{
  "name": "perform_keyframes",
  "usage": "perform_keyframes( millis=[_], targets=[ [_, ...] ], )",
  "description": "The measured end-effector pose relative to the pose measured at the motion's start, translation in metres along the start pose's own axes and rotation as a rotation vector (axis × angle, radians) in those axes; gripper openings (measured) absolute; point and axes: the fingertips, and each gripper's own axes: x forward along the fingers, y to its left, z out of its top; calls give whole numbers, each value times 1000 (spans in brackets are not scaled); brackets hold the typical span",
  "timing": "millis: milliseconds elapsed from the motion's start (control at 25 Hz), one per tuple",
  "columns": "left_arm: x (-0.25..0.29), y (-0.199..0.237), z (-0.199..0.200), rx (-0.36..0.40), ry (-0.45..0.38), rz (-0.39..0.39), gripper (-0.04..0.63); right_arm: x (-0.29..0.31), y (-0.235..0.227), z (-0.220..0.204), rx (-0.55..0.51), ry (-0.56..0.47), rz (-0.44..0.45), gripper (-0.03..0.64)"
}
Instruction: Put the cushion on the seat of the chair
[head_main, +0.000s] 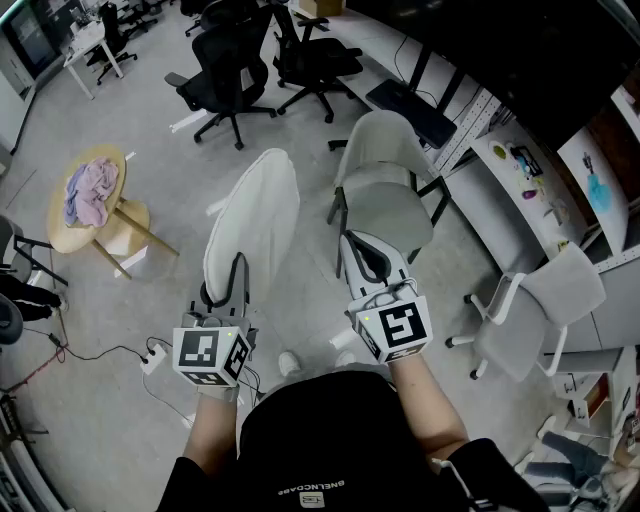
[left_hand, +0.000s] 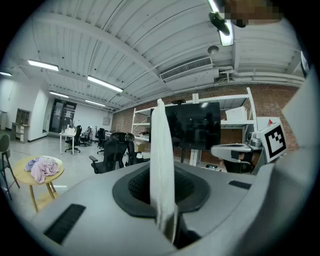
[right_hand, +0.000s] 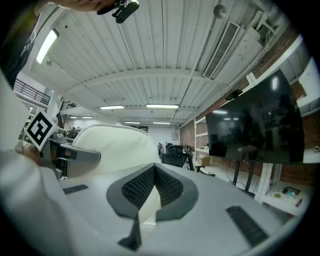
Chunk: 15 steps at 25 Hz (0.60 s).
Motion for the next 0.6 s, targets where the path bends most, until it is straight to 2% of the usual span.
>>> perform_keyframes(
  millis=[600],
  targets=[
    [5, 41, -5, 27, 13, -44, 52, 35, 26, -1, 21, 6, -36, 8]
  ],
)
